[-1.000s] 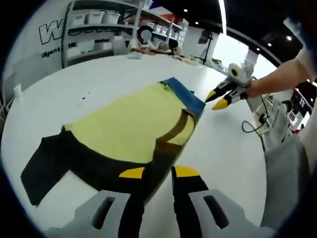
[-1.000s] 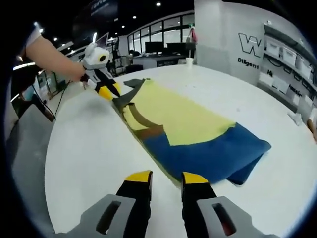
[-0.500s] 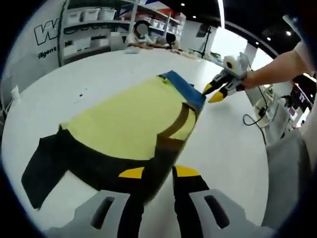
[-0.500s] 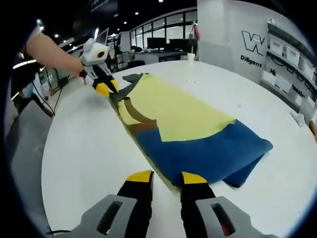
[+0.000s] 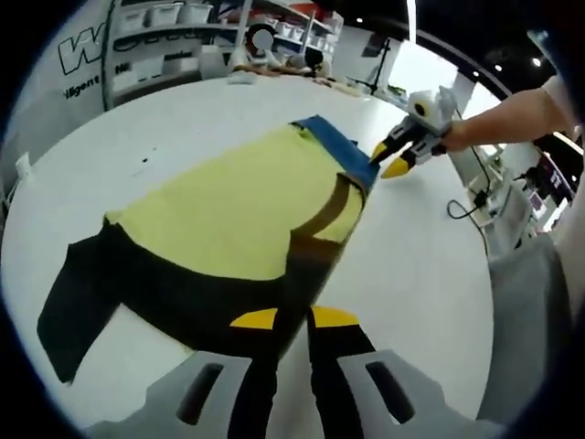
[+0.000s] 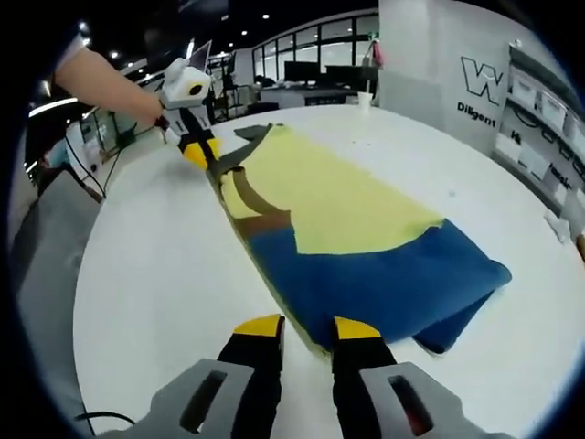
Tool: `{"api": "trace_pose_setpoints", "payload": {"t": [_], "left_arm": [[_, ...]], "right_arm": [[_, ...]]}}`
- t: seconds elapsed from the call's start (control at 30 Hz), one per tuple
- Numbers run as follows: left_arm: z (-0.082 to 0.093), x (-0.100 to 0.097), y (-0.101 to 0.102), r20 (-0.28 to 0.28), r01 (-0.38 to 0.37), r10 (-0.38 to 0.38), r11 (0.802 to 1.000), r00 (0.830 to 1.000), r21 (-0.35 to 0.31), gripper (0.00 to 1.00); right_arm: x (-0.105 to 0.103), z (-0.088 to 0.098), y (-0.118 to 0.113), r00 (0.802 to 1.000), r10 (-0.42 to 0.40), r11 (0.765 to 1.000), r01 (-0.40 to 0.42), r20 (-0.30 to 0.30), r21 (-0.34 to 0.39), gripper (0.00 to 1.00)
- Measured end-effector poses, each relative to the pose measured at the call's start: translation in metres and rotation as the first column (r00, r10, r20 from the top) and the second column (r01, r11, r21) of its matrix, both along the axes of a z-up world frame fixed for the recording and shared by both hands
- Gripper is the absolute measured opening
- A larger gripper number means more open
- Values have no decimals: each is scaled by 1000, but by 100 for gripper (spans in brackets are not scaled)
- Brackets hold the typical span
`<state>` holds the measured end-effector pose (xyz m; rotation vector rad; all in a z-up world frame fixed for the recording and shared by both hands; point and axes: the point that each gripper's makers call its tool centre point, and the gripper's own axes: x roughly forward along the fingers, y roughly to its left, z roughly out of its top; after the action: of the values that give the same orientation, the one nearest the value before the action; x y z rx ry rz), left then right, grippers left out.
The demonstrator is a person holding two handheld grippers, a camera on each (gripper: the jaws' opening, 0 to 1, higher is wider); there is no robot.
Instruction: Fold the garment on the visible template until the final outline fits inside the template.
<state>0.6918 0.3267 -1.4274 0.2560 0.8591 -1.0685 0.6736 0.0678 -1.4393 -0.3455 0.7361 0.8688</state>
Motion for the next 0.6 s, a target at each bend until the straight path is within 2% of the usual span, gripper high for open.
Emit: {"api": "trace_pose_setpoints", "payload": {"t": [0.2, 0.37, 0.6], "left_arm": [[-2, -3, 1, 21, 32, -33, 999, 999, 27, 10], [-4, 0, 6, 35, 27, -29, 999, 999, 41, 14], [-11, -3, 9, 48, 60, -64, 996, 997, 73, 7]], "right_arm": [[0, -2, -3, 1000, 26, 999, -26, 4, -21, 2], [0, -5, -5, 999, 38, 999, -38, 3, -31, 1], [-1, -6, -2, 997, 79, 996, -78, 22, -47, 3]]}}
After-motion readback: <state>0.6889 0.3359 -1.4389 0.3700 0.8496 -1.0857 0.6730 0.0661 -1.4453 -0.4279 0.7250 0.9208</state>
